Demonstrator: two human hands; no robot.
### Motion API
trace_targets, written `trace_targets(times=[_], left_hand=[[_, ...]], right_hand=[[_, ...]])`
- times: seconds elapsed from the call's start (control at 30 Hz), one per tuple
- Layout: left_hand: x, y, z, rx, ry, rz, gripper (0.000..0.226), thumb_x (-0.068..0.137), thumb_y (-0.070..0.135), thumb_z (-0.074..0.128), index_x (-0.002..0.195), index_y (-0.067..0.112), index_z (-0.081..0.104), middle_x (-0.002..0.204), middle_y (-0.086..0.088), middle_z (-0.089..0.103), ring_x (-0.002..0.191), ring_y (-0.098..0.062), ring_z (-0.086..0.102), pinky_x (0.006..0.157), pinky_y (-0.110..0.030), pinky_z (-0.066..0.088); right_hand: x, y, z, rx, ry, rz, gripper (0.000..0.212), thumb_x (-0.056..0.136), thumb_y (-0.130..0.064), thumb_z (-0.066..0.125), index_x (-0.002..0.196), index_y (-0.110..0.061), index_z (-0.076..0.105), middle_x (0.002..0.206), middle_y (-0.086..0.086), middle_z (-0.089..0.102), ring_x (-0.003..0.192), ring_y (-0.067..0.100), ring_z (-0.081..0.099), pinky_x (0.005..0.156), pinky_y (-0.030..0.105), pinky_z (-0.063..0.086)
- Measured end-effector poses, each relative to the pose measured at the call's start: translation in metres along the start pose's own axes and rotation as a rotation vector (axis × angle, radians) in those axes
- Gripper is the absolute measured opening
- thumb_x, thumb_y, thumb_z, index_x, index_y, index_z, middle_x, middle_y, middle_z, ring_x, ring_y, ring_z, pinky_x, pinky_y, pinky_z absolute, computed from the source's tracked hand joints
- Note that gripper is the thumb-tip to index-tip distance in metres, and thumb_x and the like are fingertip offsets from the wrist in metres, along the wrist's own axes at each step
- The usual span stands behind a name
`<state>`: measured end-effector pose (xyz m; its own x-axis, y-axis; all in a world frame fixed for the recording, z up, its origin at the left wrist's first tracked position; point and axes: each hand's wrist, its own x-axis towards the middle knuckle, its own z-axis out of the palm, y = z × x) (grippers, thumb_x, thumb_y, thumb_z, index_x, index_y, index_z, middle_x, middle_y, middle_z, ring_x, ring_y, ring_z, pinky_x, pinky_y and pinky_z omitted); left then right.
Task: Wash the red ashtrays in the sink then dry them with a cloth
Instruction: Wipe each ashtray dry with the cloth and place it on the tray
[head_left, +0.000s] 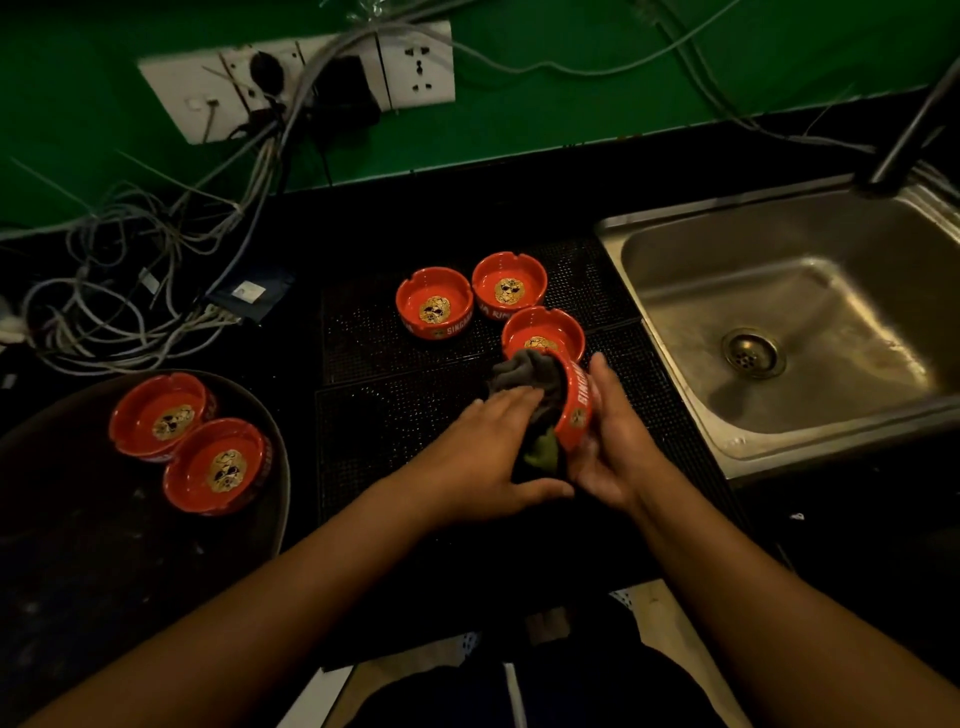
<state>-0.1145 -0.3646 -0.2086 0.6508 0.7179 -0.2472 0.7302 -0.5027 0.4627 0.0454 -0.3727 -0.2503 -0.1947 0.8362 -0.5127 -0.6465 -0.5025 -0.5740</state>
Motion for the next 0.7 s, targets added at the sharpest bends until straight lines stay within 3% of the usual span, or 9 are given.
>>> trace_targets(times=[0.07, 0.17, 0.23, 0.33, 0.43, 0.57, 0.7], left_hand=[[0.001, 0.0, -0.005, -0.084, 0.05, 0.103, 0.083, 0.084, 0.043, 0.066, 0.149, 0.017, 0.022, 0.154, -0.001, 0.028, 0.14, -0.013, 0.026, 0.106, -0.013, 0.015], [0.003, 0.005, -0.008, -0.103, 0.062, 0.198, 0.075, 0.086, 0.034, 0.064, 0.148, 0.019, 0.026, 0.151, 0.0, 0.032, 0.136, -0.011, 0.032, 0.105, -0.012, 0.024], [0.007, 0.003, -0.007, -0.007, 0.025, 0.242, 0.078, 0.089, 0.041, 0.057, 0.151, 0.018, 0.017, 0.158, -0.001, 0.019, 0.144, -0.012, 0.017, 0.112, -0.016, 0.012], [0.012, -0.006, -0.007, 0.304, -0.033, 0.323, 0.081, 0.09, 0.054, 0.042, 0.152, 0.023, 0.002, 0.161, 0.001, 0.0, 0.142, -0.006, -0.012, 0.114, -0.029, -0.013], [0.016, -0.012, -0.009, 0.459, -0.063, 0.3, 0.083, 0.089, 0.061, 0.039, 0.151, 0.03, -0.008, 0.16, 0.008, -0.007, 0.136, -0.001, -0.021, 0.114, -0.039, -0.018], [0.013, -0.004, -0.005, 0.469, -0.002, 0.179, 0.085, 0.086, 0.067, 0.039, 0.151, 0.028, 0.001, 0.16, 0.006, 0.007, 0.146, -0.008, -0.008, 0.112, -0.047, -0.02], [0.008, 0.012, -0.003, 0.314, 0.091, 0.066, 0.072, 0.085, 0.054, 0.052, 0.145, 0.027, 0.023, 0.151, 0.007, 0.029, 0.14, -0.019, 0.009, 0.113, -0.044, -0.01]], right_hand=[[0.001, -0.001, 0.0, 0.024, 0.0, -0.022, 0.073, 0.087, -0.064, 0.042, 0.127, -0.005, 0.059, 0.127, 0.021, 0.06, 0.118, 0.032, 0.058, 0.099, 0.044, 0.048], [-0.003, 0.001, -0.003, 0.09, -0.007, -0.006, 0.073, 0.085, -0.064, 0.046, 0.124, -0.004, 0.061, 0.123, 0.02, 0.06, 0.114, 0.032, 0.058, 0.101, 0.044, 0.045], [-0.006, -0.001, -0.003, 0.113, -0.027, -0.001, 0.073, 0.086, -0.061, 0.048, 0.128, -0.002, 0.057, 0.129, 0.02, 0.055, 0.121, 0.032, 0.053, 0.107, 0.044, 0.039], [-0.012, -0.006, -0.003, 0.136, -0.056, 0.055, 0.063, 0.087, -0.057, 0.047, 0.115, -0.005, 0.067, 0.123, 0.016, 0.061, 0.114, 0.027, 0.06, 0.105, 0.042, 0.041], [-0.019, -0.008, -0.005, 0.114, -0.09, 0.111, 0.065, 0.084, -0.06, 0.046, 0.114, -0.008, 0.069, 0.124, 0.015, 0.063, 0.114, 0.027, 0.06, 0.106, 0.043, 0.038], [-0.024, -0.013, -0.006, 0.124, -0.046, 0.054, 0.065, 0.086, -0.061, 0.043, 0.114, -0.009, 0.069, 0.123, 0.016, 0.064, 0.109, 0.028, 0.063, 0.095, 0.042, 0.049], [-0.024, -0.019, -0.004, 0.098, -0.017, -0.025, 0.067, 0.083, -0.063, 0.045, 0.11, -0.007, 0.071, 0.116, 0.017, 0.066, 0.101, 0.029, 0.066, 0.089, 0.04, 0.051]])
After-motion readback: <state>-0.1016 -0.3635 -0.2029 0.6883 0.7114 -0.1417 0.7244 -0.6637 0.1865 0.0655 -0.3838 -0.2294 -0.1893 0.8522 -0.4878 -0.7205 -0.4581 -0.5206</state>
